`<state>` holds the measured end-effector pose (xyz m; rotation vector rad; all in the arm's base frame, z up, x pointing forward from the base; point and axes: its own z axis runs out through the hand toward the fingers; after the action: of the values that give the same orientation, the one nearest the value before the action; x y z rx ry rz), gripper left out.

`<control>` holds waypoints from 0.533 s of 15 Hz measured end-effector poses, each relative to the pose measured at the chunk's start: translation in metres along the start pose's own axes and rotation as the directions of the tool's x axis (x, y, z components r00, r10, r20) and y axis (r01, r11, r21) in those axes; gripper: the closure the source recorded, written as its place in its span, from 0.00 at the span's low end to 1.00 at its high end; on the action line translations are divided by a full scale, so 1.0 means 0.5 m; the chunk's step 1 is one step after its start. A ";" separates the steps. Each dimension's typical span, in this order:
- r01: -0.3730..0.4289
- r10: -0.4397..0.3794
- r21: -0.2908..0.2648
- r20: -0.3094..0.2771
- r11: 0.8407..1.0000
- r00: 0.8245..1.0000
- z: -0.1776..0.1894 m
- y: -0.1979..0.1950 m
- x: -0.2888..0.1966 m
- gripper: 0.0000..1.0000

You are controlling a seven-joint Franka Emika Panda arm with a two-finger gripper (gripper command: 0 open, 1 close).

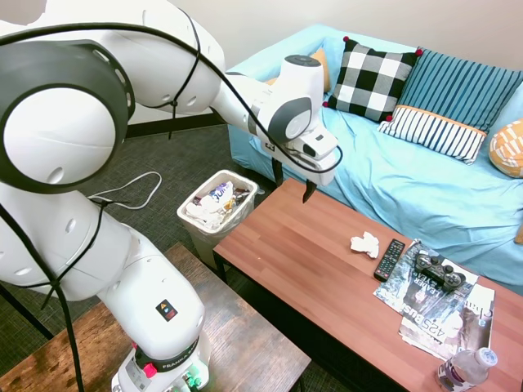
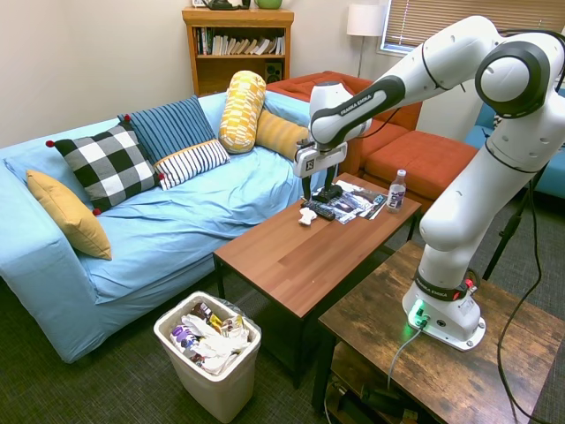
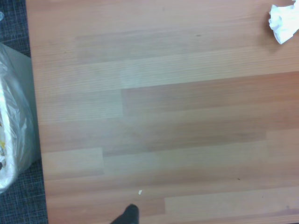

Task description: Throw the tissue in the trash bin

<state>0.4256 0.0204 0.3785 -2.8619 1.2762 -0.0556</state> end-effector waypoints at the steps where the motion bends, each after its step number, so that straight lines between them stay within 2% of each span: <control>1: 0.000 0.000 0.000 0.000 1.000 1.000 0.000 -0.001 0.001 0.00; 4: -0.052 0.053 0.007 -0.007 0.999 0.999 0.019 -0.009 0.007 0.00; 8: -0.202 0.203 0.022 -0.049 0.979 0.978 0.086 -0.024 0.078 0.00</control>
<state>0.4621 -0.0007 0.3369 -2.7161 1.5613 -0.1380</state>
